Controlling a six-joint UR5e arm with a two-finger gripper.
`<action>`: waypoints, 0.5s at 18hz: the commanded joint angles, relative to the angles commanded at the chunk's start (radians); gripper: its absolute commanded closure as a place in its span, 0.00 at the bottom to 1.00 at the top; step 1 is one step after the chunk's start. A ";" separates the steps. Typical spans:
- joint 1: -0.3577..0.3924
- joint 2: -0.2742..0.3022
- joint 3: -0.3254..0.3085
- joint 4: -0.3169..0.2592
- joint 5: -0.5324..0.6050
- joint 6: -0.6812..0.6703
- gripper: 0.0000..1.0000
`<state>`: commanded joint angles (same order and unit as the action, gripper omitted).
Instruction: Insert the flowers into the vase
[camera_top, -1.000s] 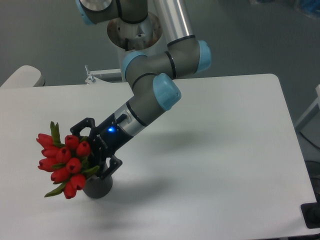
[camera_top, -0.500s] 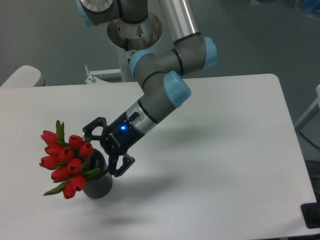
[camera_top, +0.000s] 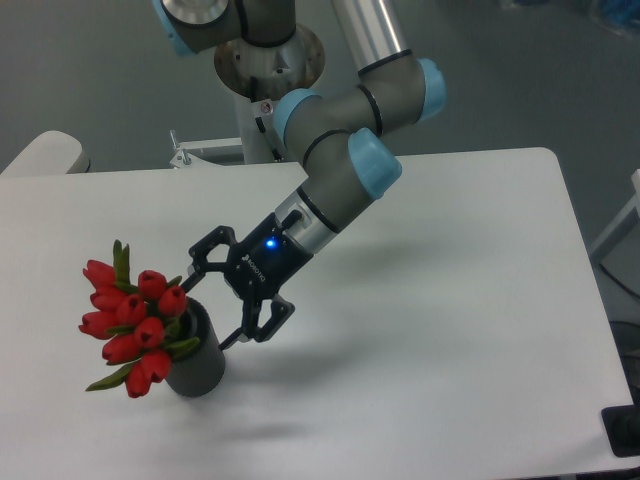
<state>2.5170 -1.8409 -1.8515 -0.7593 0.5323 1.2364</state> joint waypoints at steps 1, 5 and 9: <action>0.020 0.008 0.002 -0.005 0.000 0.000 0.00; 0.103 0.048 0.006 -0.003 0.024 0.002 0.00; 0.169 0.075 0.057 -0.005 0.061 0.003 0.00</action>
<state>2.6859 -1.7656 -1.7949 -0.7639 0.5935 1.2395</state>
